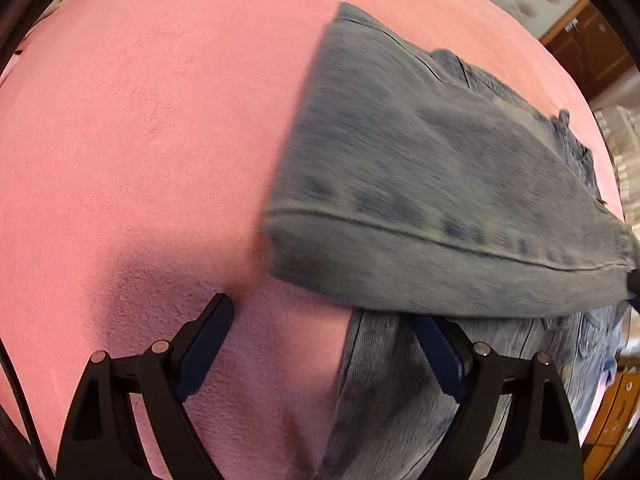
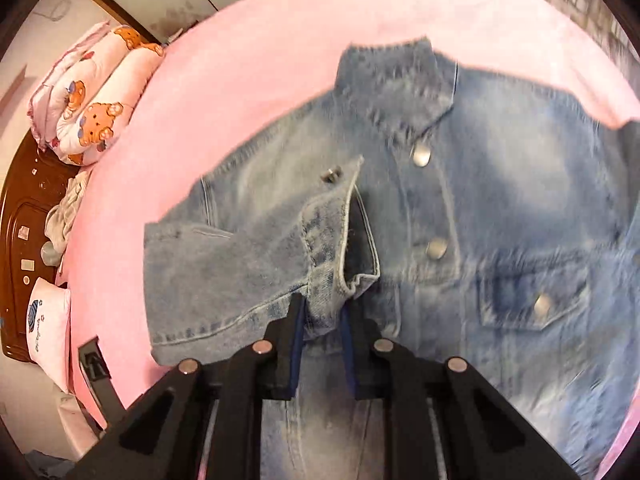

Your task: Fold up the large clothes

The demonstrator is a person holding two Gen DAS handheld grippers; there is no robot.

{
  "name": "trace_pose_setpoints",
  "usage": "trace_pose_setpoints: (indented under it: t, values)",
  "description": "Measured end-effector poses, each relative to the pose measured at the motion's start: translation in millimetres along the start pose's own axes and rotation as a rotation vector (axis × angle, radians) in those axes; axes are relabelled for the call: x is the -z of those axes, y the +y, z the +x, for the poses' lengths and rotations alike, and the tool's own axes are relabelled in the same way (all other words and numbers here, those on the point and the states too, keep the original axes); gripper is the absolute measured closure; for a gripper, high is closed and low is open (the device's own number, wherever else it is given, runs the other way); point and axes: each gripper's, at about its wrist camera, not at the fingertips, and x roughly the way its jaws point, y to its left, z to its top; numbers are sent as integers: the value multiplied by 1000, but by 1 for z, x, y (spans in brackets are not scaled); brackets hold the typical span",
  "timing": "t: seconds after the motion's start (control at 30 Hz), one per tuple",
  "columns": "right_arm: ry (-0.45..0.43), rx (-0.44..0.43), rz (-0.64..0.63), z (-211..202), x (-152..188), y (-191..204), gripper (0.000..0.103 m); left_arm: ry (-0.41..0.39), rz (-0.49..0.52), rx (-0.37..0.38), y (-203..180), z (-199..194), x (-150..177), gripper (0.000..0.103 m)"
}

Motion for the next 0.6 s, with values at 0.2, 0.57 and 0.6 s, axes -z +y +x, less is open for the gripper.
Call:
trace_pose_setpoints:
  t: [0.2,0.57,0.6]
  values:
    - [-63,-12,0,-32,-21,-27,87,-40,-64,8,-3,-2,-11,31]
    - [-153,74,13,-88,-33,-88,88,-57,-97,40,-17,-11,-1,84]
    - [-148,89,13,-89,-33,-96,87,-61,-95,27,-19,-13,0,84]
